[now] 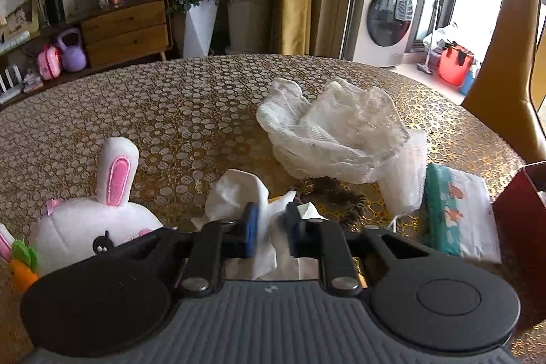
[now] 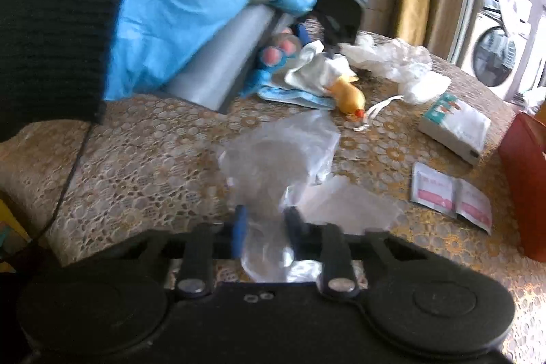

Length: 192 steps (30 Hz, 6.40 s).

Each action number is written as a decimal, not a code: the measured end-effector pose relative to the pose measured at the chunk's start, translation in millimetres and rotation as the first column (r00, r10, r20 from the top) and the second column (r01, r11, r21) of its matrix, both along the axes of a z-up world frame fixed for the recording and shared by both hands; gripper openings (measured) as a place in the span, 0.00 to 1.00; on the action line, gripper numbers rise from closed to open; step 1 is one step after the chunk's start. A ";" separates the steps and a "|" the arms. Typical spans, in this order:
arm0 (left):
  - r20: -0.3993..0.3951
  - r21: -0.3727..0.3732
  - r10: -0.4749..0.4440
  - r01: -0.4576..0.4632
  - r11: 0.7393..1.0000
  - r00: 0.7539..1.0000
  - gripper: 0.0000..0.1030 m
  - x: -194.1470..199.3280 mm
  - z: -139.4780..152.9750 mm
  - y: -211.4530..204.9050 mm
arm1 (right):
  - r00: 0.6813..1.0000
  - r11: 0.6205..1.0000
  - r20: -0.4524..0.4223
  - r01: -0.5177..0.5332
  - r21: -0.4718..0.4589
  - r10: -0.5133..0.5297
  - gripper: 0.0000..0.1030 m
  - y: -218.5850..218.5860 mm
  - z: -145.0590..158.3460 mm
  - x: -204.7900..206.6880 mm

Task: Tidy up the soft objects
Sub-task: 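Lift the clear plastic bag with the right tool while the left tool holds the white tissue, then carry the plastic bag and white tissue over the red box with both tools, then open both tools to drop the bag and tissue into the red box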

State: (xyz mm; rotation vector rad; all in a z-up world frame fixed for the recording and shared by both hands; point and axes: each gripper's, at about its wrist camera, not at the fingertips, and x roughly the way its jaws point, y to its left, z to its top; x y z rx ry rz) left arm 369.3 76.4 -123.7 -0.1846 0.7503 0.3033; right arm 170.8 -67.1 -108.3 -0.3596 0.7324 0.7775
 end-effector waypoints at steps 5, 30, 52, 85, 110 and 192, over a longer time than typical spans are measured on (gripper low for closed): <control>0.007 -0.051 -0.006 0.006 0.999 1.000 0.06 -6.2 6.2 10.6 | 0.994 0.993 -0.008 0.107 0.040 -0.107 0.07 -13.2 1.8 10.0; -0.002 -0.071 -0.138 0.138 0.988 0.990 0.16 -26.1 21.3 7.9 | 0.963 0.945 -0.059 0.271 0.183 -0.264 0.06 -62.5 23.0 21.6; -0.054 -0.006 -0.053 0.053 0.999 0.997 0.68 10.8 -18.9 0.9 | 0.959 0.946 -0.094 0.279 0.163 -0.267 0.06 -64.5 12.3 27.1; -0.043 -0.160 -0.278 0.268 0.950 0.960 0.27 -54.8 -9.4 -0.9 | 0.958 0.944 -0.073 0.286 0.165 -0.278 0.06 -69.8 21.0 18.7; 0.016 -0.146 -0.281 0.280 0.949 0.960 0.08 -75.8 -7.4 8.3 | 0.954 0.942 -0.086 0.298 0.154 -0.287 0.06 -66.9 14.5 21.2; 0.025 -0.277 -0.630 0.610 0.742 0.777 0.06 80.5 25.3 -246.8 | 0.777 0.753 -0.133 0.629 0.192 -0.615 0.06 -246.1 47.3 177.6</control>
